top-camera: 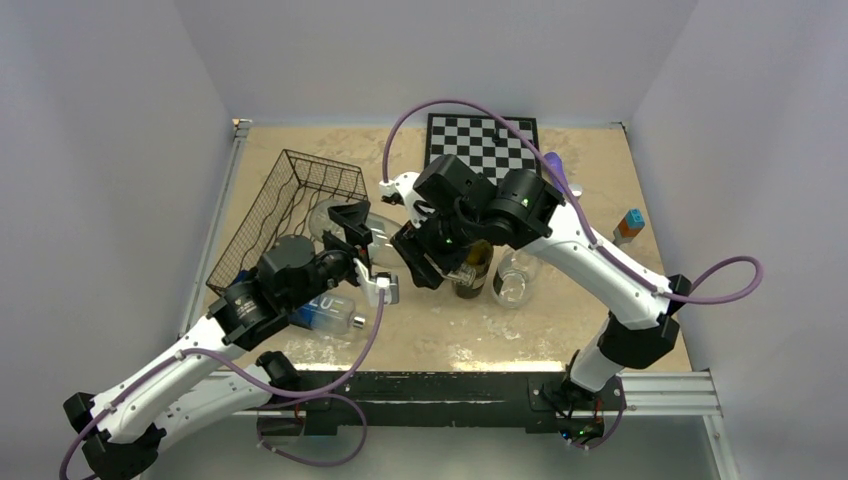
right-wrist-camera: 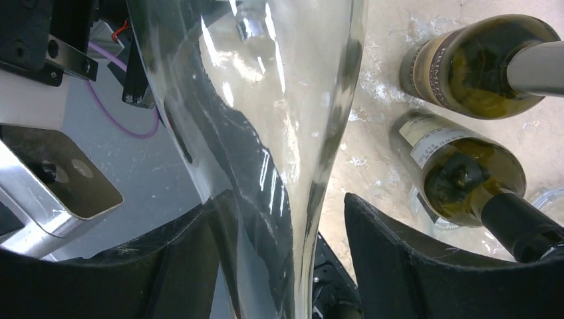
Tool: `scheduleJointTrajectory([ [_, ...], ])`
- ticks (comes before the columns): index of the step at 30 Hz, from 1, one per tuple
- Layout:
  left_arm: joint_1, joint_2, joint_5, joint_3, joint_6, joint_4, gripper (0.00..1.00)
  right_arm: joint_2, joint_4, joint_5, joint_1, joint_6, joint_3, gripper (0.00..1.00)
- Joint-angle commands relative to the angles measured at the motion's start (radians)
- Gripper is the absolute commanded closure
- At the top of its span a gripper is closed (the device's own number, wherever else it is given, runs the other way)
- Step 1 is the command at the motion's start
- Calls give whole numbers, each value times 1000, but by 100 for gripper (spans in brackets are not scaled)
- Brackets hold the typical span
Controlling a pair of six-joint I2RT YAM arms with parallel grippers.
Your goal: Put the wine bottle on the wine rack
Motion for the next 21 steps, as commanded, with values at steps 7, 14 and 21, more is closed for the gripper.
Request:
scheduleJointTrajectory([
  [7, 2, -16, -41, 103, -30, 250, 100, 13, 17, 3, 17, 30, -16, 74],
  [14, 3, -13, -78, 104, -57, 248, 100, -16, 34, 39, 19, 35, -27, 100],
  [21, 2, -52, -78, 66, -116, 230, 20, -113, 164, 115, 42, 20, -77, 100],
])
